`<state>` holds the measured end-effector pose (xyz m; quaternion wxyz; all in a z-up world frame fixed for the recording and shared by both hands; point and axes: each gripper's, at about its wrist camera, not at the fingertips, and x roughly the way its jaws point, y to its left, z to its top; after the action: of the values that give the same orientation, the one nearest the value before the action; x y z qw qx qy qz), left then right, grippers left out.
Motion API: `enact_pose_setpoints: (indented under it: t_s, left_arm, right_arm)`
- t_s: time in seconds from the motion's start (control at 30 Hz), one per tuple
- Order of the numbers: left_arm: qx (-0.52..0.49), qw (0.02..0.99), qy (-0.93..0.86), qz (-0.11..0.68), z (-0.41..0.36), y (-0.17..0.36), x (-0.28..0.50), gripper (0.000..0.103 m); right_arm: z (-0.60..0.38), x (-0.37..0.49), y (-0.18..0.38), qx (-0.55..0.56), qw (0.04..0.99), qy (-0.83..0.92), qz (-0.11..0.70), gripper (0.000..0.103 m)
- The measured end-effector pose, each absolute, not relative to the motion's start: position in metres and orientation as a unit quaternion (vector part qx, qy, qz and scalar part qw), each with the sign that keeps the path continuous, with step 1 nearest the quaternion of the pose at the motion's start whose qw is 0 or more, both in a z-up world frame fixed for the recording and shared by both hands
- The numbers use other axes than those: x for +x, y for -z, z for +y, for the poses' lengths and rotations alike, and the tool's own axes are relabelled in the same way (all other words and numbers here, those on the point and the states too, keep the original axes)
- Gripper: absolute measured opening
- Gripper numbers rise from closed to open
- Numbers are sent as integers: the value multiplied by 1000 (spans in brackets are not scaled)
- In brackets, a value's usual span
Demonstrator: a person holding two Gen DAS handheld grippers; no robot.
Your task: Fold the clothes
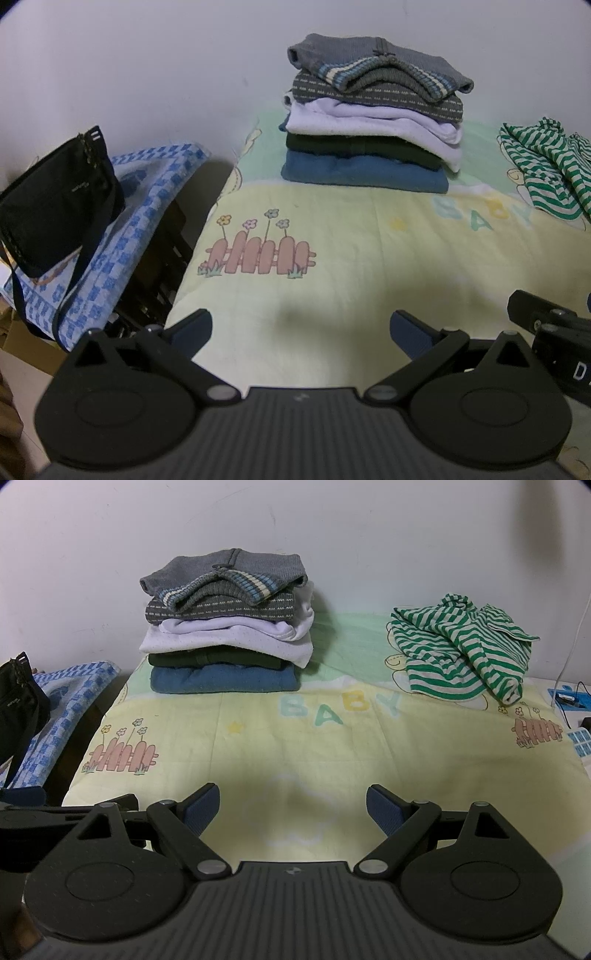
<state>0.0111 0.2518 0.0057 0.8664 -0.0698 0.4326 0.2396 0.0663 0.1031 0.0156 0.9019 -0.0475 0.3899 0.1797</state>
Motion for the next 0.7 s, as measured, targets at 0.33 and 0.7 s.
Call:
enact_pose_setpoints:
  t_s: [0.33, 0.7]
  left_arm:
    - [-73, 866, -239, 433, 252, -6, 10, 102]
    - [-76, 866, -242, 431, 253, -7, 8, 102]
  right_arm:
    - [103, 65, -16, -48, 903, -178, 389, 89]
    - [104, 63, -17, -50, 904, -177, 385, 89]
